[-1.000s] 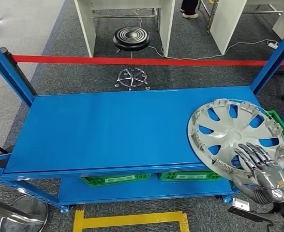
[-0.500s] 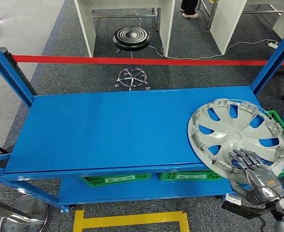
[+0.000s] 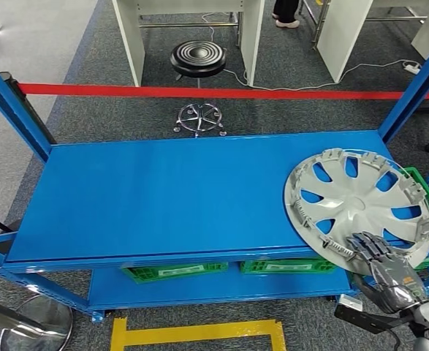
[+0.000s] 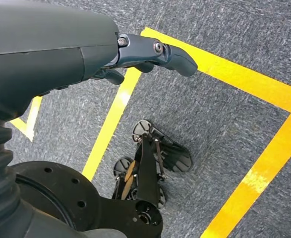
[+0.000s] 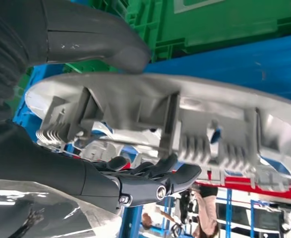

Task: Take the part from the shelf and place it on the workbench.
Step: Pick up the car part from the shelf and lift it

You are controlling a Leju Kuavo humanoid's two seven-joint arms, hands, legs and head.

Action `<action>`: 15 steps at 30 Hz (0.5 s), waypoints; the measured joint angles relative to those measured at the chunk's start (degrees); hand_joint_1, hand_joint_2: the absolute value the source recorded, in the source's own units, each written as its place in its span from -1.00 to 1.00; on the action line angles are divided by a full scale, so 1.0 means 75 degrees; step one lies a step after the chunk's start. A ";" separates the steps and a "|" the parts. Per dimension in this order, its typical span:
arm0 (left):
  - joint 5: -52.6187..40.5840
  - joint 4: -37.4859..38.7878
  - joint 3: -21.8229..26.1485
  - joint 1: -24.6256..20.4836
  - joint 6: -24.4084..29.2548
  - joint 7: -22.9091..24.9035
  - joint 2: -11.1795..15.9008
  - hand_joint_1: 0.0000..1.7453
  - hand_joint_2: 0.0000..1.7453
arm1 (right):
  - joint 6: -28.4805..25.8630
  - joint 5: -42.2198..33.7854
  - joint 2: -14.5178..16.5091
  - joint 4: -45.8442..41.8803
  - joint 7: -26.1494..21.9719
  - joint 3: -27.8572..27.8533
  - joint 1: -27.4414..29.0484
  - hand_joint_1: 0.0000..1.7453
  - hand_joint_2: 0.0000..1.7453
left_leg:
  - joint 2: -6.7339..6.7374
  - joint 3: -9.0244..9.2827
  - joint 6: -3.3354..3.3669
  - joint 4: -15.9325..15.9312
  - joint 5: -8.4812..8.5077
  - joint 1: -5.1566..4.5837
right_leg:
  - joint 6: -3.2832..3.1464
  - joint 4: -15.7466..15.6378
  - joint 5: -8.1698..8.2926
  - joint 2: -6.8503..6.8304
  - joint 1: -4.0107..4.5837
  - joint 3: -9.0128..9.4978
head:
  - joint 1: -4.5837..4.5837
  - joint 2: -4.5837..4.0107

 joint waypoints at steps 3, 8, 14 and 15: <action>-0.0001 0.0000 0.0009 0.0000 -0.0003 0.0004 0.0001 -1.00 1.00 | -0.0024 0.0058 0.0000 0.0053 0.0014 0.0001 0.0006 -1.00 1.00 | 0.0000 0.0000 0.0000 0.0000 0.0000 0.0000 | 0.0000 0.0000 0.0000 0.0000 0.0000 0.0000 | 0.0000 0.0000; -0.0009 0.0000 0.0017 0.0000 0.0009 0.0020 0.0004 -1.00 1.00 | -0.0088 0.0132 0.0000 0.0124 0.0035 -0.0007 0.0014 -1.00 1.00 | 0.0000 0.0000 0.0000 0.0000 -0.0001 0.0000 | 0.0000 0.0000 0.0000 0.0000 0.0000 -0.0002 | 0.0000 0.0000; -0.0022 0.0000 0.0031 0.0000 0.0023 0.0029 0.0007 -1.00 1.00 | -0.0168 0.0200 0.0000 0.0189 0.0040 -0.0019 0.0020 -1.00 1.00 | 0.0000 0.0000 0.0000 0.0000 0.0000 0.0000 | 0.0000 0.0000 0.0000 0.0000 0.0000 -0.0002 | 0.0000 0.0000; -0.0023 0.0000 0.0036 0.0000 0.0024 0.0029 0.0007 -1.00 1.00 | -0.0176 0.0210 0.0000 0.0195 0.0039 -0.0024 0.0023 -1.00 1.00 | 0.0000 0.0000 0.0000 0.0000 0.0000 0.0000 | 0.0000 0.0000 0.0000 0.0000 0.0000 -0.0002 | 0.0000 0.0000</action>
